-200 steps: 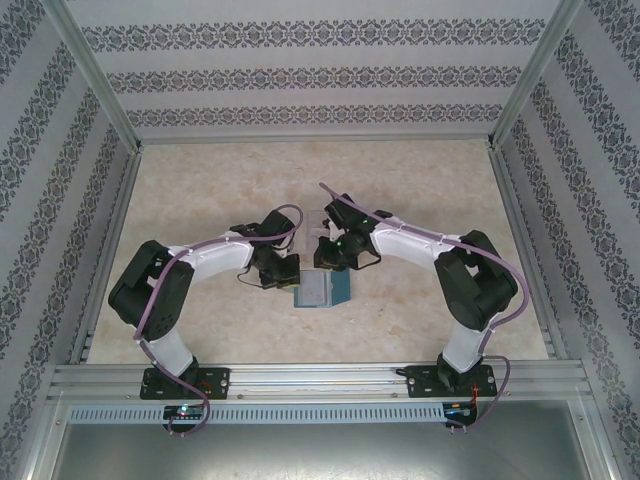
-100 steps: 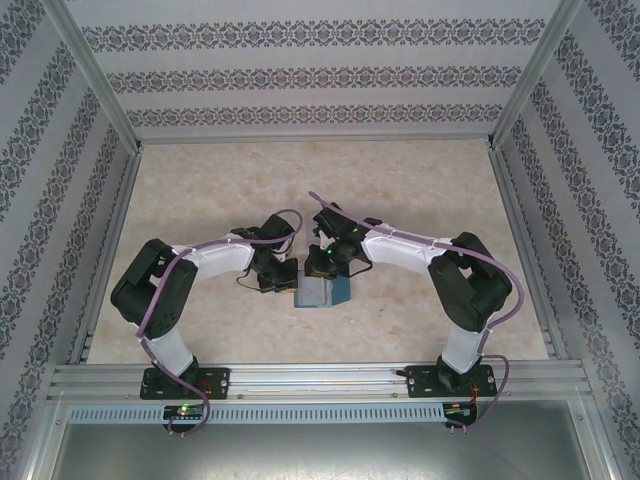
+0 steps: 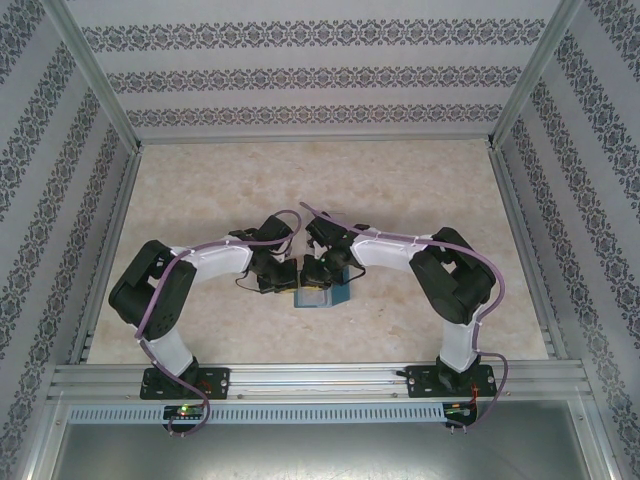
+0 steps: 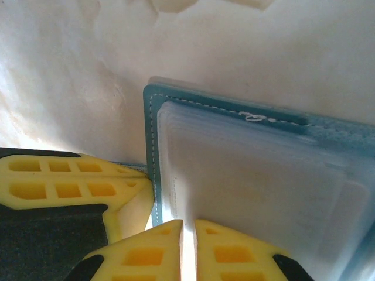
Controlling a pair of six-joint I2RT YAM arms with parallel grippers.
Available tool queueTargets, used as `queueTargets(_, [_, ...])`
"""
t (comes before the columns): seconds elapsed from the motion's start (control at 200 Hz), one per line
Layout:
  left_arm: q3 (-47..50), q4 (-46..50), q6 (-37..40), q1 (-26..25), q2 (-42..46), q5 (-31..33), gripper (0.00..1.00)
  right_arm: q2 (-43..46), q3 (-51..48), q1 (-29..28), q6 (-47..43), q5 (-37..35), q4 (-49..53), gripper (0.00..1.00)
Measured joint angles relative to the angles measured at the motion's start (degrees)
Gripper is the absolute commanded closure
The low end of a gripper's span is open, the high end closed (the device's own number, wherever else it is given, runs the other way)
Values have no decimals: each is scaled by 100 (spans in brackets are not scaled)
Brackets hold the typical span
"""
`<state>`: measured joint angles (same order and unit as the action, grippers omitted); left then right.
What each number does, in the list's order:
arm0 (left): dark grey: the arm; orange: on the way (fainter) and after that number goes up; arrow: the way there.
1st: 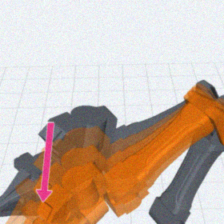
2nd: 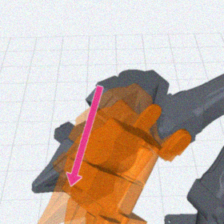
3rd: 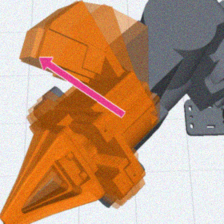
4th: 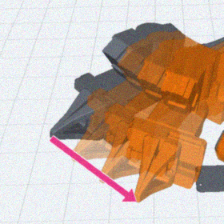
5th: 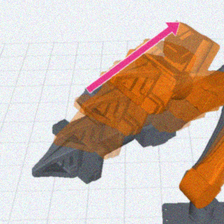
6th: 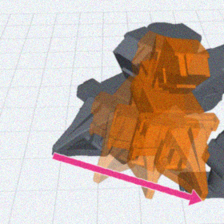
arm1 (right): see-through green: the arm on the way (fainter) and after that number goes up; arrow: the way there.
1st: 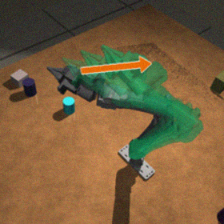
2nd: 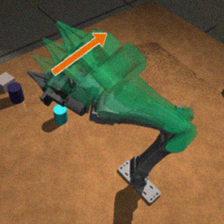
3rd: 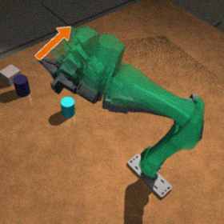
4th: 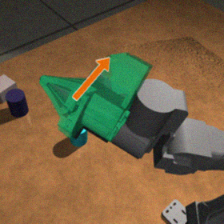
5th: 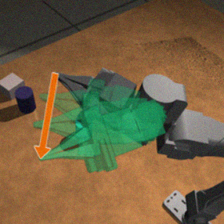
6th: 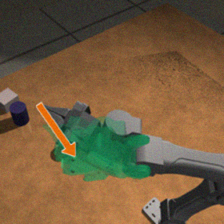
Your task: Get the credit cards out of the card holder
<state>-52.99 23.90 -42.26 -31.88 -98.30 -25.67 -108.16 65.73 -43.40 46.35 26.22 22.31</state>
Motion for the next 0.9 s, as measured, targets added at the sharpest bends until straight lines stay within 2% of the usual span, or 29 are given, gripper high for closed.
queueTargets(0.215, [52,-63,-2,7,31,-22,96,0,129,-15,-101,-216,275,73])
queueTargets(0.899, [151,-190,-2,7,96,-20,96,0,678,-299,-459,-1589,1690,57])
